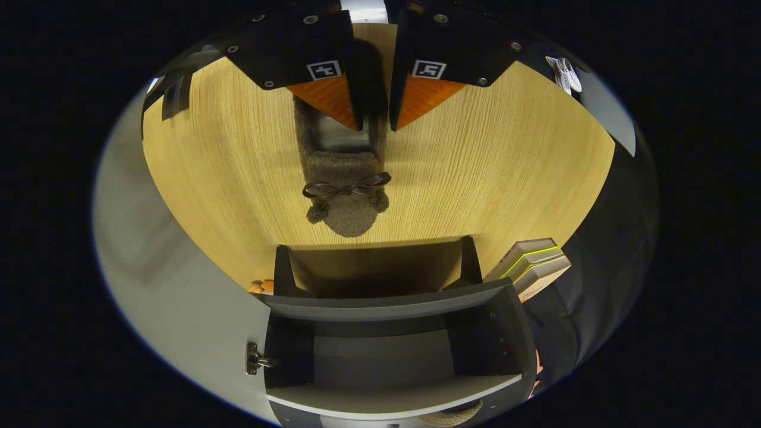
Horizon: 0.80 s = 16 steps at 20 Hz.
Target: Open the shoe cabinet door, grab the shoes and put them into the shoe cabinet, then close the shoe cabinet door.
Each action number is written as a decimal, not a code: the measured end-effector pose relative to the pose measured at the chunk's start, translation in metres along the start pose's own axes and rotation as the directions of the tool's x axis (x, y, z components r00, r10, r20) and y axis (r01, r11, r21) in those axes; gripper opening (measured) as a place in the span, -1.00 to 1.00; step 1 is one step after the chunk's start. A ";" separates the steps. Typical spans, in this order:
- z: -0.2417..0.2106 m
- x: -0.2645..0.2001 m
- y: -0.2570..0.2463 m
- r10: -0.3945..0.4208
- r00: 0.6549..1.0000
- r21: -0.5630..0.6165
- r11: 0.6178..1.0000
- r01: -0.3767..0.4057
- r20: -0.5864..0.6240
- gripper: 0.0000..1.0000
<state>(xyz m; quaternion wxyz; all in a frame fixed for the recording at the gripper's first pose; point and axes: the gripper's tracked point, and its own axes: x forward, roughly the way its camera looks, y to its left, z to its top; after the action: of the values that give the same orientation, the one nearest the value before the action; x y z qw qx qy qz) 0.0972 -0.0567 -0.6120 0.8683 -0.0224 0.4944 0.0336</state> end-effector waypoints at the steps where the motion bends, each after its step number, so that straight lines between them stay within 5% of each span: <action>1: -0.001 0.006 -0.001 -0.005 1.000 -0.005 1.000 0.005 -0.003 -0.44; 7: -0.001 0.007 0.000 -0.031 0.999 -0.075 0.997 0.032 0.008 -0.86; 16: 0.069 -0.085 0.002 -0.050 0.987 -0.010 0.999 0.052 0.154 -0.93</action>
<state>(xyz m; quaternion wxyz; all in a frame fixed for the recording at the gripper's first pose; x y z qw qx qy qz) 0.1131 -0.0528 -0.5031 0.9041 -0.0385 0.4252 0.0166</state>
